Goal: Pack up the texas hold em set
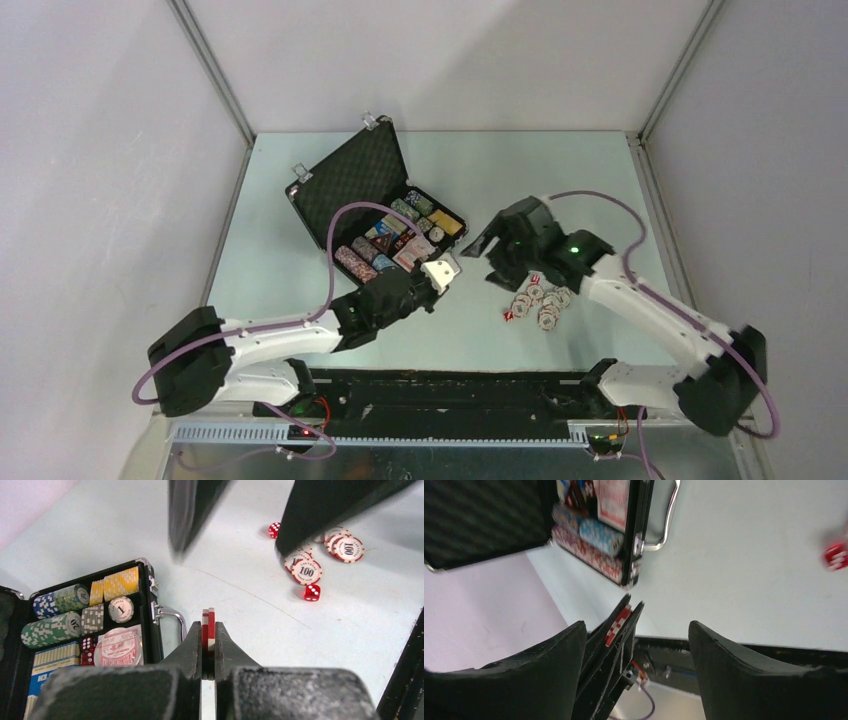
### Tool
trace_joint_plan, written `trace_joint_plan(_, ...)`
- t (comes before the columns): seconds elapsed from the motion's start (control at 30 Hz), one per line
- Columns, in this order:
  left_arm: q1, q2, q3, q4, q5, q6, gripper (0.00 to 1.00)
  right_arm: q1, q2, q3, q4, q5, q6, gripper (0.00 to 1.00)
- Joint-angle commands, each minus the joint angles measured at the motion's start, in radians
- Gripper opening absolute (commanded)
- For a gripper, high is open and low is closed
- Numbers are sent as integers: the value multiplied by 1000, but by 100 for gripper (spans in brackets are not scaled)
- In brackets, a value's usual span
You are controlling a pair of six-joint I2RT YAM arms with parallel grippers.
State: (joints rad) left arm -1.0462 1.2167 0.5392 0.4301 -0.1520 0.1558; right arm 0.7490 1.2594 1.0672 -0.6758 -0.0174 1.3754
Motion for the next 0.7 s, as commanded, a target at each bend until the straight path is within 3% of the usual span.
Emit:
trace_joint_plan(0.0,-6,11,36,13,54,-43,0,-118,-178,-27,-134,157,-138,77)
trace_joint_plan(0.13,-5,94,99,-46,217,-114,0,-260,-329,-130,-178,197,-349,78)
trace_joint_plan(0.3,-4,289,329,-174,500,-321,0,-365,-419,-228,-283,247,-531,77)
trace_joint_plan(0.43,-3,416,407,-123,633,-494,0,-374,-441,-306,-296,263,-542,76)
trace_joint_plan(0.67,-3,631,570,-108,778,-669,0,-384,-395,-434,-208,271,-472,71)
